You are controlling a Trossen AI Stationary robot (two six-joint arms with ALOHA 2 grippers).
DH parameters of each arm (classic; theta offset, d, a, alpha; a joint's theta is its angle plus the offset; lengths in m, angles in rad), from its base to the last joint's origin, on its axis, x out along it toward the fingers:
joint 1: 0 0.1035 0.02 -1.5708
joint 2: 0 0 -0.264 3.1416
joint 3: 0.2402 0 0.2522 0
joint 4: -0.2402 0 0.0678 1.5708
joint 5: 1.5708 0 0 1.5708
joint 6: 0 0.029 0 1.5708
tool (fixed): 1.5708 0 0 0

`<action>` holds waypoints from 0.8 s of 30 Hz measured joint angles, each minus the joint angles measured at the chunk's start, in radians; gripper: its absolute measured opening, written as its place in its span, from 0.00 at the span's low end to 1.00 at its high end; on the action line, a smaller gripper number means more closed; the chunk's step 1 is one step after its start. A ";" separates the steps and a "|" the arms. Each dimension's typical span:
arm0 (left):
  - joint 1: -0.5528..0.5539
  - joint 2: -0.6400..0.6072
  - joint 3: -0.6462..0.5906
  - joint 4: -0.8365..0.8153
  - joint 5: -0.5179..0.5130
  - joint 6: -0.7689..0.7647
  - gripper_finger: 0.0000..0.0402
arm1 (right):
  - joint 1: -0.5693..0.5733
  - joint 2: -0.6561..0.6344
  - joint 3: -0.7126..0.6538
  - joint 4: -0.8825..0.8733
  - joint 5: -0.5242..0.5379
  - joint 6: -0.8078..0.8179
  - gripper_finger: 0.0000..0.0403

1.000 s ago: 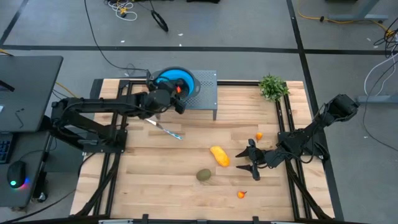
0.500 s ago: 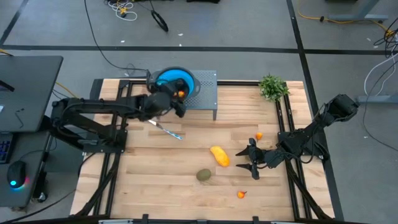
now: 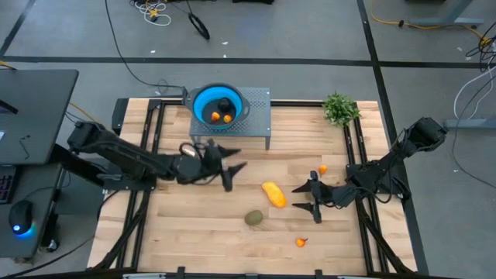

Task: Pick & Place Fruit
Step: Put the mango into the blue strainer bowl

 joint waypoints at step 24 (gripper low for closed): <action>-0.049 0.320 -0.116 0.295 0.010 0.137 0.64 | -0.180 0.242 0.158 0.029 -0.190 -0.138 0.61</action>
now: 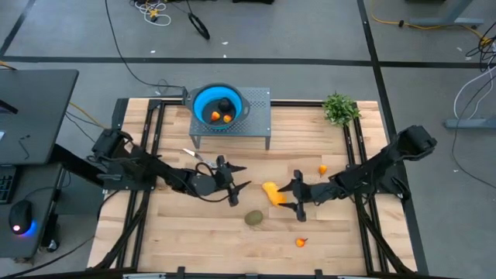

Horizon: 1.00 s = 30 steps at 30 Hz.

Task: Pick & Place Fruit
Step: Put the mango into the blue strainer bowl

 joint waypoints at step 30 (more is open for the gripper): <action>-0.013 -0.269 -0.311 0.051 0.101 -0.014 0.64 | 0.017 0.273 0.209 -0.186 0.139 0.194 0.79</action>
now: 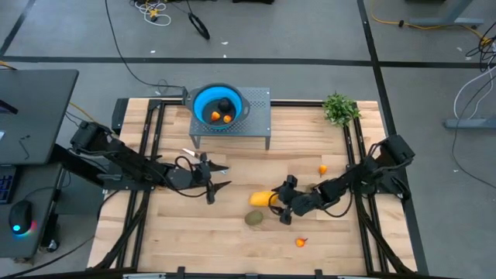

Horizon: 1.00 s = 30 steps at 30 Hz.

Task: Pick & Place Fruit
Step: Put the mango into the blue strainer bowl

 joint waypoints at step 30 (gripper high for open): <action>0.001 0.000 -0.012 -0.002 0.002 0.115 0.64 | -0.080 0.106 0.040 0.038 -0.019 -0.186 0.75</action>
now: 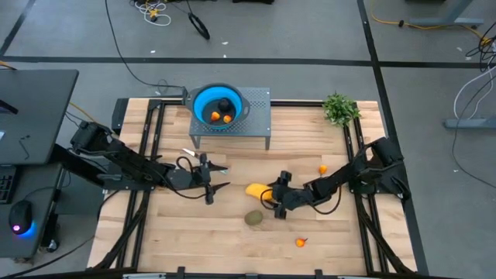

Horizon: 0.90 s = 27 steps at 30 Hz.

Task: Pick & Place Fruit
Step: Put the mango into the blue strainer bowl

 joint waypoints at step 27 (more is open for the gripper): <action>0.183 0.001 0.001 0.105 0.081 0.107 0.64 | -0.032 -0.002 0.000 0.088 0.047 -0.188 0.65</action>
